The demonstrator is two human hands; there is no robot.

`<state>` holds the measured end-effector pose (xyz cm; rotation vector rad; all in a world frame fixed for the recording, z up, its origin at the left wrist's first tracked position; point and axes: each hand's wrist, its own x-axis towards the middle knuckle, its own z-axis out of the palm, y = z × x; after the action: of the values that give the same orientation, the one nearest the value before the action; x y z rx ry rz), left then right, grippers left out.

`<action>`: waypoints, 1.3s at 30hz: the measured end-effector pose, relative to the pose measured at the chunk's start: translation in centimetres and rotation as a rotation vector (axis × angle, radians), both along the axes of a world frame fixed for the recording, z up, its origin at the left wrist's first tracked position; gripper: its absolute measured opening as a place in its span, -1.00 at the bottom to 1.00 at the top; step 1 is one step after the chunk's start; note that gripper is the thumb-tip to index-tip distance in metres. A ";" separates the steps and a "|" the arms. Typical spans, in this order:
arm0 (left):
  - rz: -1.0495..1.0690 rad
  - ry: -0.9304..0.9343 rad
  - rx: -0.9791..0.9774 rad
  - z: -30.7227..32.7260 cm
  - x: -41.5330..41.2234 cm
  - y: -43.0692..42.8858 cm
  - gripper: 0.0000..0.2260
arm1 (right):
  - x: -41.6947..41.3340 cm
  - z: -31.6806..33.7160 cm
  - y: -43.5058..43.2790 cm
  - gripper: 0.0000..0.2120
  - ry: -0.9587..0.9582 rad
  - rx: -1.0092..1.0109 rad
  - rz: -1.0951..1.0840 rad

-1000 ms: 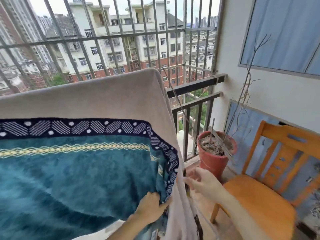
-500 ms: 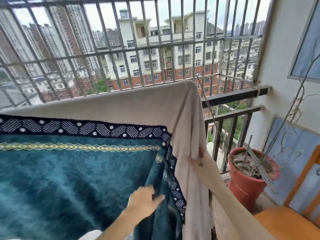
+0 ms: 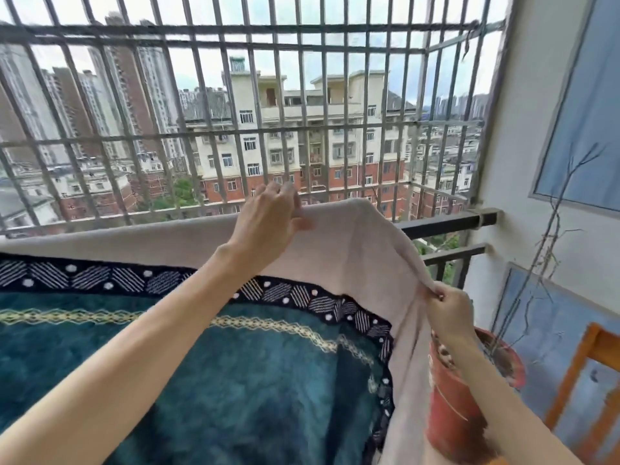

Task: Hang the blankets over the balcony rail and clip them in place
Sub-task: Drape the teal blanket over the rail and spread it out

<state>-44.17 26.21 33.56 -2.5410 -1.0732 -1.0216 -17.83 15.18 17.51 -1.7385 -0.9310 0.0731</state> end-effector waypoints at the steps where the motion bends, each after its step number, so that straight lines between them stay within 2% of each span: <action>1: -0.031 0.008 -0.023 0.2 -0.1 0.4 -0.68 | 0.4 0.9 0.0 -0.77 -0.012 0.024 -0.008; 9: -0.164 -0.015 -0.165 2.2 -1.1 1.6 -0.69 | 1.8 6.6 1.6 -0.83 -0.133 0.160 -0.093; 12: -0.149 0.004 -0.164 2.9 -1.3 2.4 -0.81 | 1.2 8.5 2.5 -0.76 -0.176 0.155 -0.074; 14: -0.130 -0.071 -0.146 3.3 -2.5 3.1 -0.87 | 1.1 9.9 3.1 -0.74 -0.189 0.139 -0.061; 17: -0.040 -0.229 -0.071 4.5 -6.5 4.3 -0.91 | 1.2 13.1 3.9 -0.71 -0.229 0.158 -0.082; 20: 0.067 -0.359 0.060 6.2 -11.4 4.9 -0.94 | -0.6 17.4 4.9 -0.59 -0.414 0.199 -0.058; 22: 0.133 -0.422 0.172 7.6 -14.7 4.7 -0.90 | -3.3 20.9 5.9 -0.64 -0.504 0.283 -0.015; 27: 0.333 -0.458 0.306 10.3 -23.6 3.5 -0.78 | -10.9 28.5 9.6 -0.76 -0.641 0.513 0.136; 30: 0.374 -0.418 0.306 9.9 -27.4 3.0 -0.79 | -14.5 30.2 10.8 -0.78 -0.656 0.544 0.214; 35: 0.415 -0.210 0.040 5.4 -30.4 3.8 -0.90 | -17.6 26.4 13.6 -0.79 -0.670 0.332 0.317; 37: 0.433 -0.145 -0.070 3.5 -30.2 3.9 -0.93 | -17.4 23.9 14.3 -0.70 -0.672 0.179 0.381; 39: 0.447 -0.139 -0.126 2.9 -29.8 3.8 -0.94 | -16.4 22.0 14.9 -0.75 -0.724 -0.070 0.493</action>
<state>-73.98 30.02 36.44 -2.1837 -1.6930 -1.0380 -34.24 30.06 39.48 -1.5720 -1.8943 -0.2206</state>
